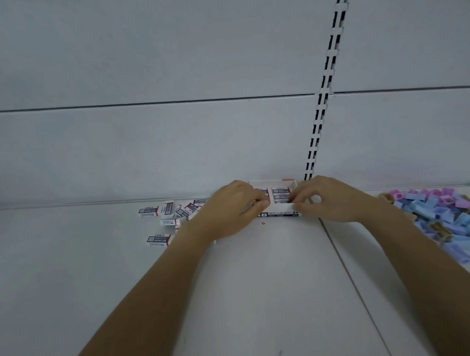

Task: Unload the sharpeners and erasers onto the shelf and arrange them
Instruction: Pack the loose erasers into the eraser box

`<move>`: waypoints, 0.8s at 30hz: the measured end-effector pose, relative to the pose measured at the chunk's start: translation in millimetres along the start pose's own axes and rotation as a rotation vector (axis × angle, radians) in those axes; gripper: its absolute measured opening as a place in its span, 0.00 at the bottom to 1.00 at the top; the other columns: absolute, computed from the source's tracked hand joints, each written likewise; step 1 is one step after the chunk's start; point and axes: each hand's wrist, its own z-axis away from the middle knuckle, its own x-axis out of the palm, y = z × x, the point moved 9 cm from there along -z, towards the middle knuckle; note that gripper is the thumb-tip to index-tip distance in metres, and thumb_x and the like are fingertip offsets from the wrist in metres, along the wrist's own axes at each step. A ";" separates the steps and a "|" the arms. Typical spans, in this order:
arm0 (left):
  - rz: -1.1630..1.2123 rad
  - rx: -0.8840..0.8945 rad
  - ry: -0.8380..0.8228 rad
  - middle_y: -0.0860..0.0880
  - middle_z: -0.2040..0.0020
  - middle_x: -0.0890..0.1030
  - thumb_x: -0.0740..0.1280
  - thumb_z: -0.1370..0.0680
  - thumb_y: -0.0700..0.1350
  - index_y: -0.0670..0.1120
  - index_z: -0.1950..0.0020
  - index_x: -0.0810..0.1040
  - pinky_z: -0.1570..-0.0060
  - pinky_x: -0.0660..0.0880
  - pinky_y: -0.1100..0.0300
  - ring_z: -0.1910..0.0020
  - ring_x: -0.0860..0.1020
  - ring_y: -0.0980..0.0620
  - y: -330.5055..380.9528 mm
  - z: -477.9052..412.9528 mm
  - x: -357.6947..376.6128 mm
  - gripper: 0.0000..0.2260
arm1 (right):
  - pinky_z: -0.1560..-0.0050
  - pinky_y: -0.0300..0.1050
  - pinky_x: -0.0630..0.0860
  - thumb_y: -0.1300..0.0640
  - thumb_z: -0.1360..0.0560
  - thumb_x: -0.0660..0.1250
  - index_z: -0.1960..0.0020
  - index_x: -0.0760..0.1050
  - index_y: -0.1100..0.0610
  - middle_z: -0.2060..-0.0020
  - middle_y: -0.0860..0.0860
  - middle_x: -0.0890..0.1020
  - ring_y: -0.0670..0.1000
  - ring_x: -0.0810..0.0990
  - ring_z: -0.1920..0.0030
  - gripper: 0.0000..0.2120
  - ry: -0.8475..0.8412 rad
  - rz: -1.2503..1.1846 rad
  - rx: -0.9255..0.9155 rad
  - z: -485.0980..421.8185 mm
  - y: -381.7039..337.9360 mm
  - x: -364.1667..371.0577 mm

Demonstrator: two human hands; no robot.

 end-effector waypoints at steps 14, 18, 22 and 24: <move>0.026 0.053 0.005 0.47 0.62 0.79 0.49 0.24 0.57 0.43 0.56 0.81 0.48 0.63 0.65 0.55 0.75 0.47 -2.4 -5.9 0.6 0.25 | 0.47 0.30 0.52 0.48 0.26 0.66 0.41 0.76 0.47 0.51 0.40 0.73 0.44 0.65 0.34 0.14 0.078 0.122 -0.077 -7.8 -19.9 12.5; 0.017 0.062 -0.003 0.46 0.56 0.81 0.54 0.24 0.50 0.43 0.51 0.82 0.48 0.60 0.68 0.50 0.75 0.47 -0.9 -5.4 0.3 0.19 | 0.49 0.32 0.53 0.49 0.26 0.66 0.40 0.75 0.46 0.51 0.41 0.71 0.45 0.65 0.35 0.14 0.040 0.150 -0.055 -9.2 -20.0 14.5; 0.001 0.056 0.014 0.48 0.55 0.79 0.55 0.24 0.50 0.45 0.49 0.81 0.49 0.61 0.66 0.48 0.73 0.50 -0.6 -6.2 0.3 0.17 | 0.49 0.32 0.53 0.45 0.27 0.66 0.40 0.75 0.47 0.48 0.43 0.74 0.46 0.66 0.36 0.16 0.033 0.193 -0.056 -9.4 -21.7 16.0; 0.024 0.057 0.028 0.48 0.59 0.79 0.54 0.24 0.52 0.44 0.52 0.82 0.48 0.64 0.64 0.53 0.73 0.50 -0.8 -6.7 -0.4 0.19 | 0.46 0.36 0.53 0.49 0.26 0.66 0.42 0.76 0.49 0.46 0.46 0.76 0.43 0.65 0.36 0.14 0.021 0.120 -0.030 -9.2 -19.9 16.8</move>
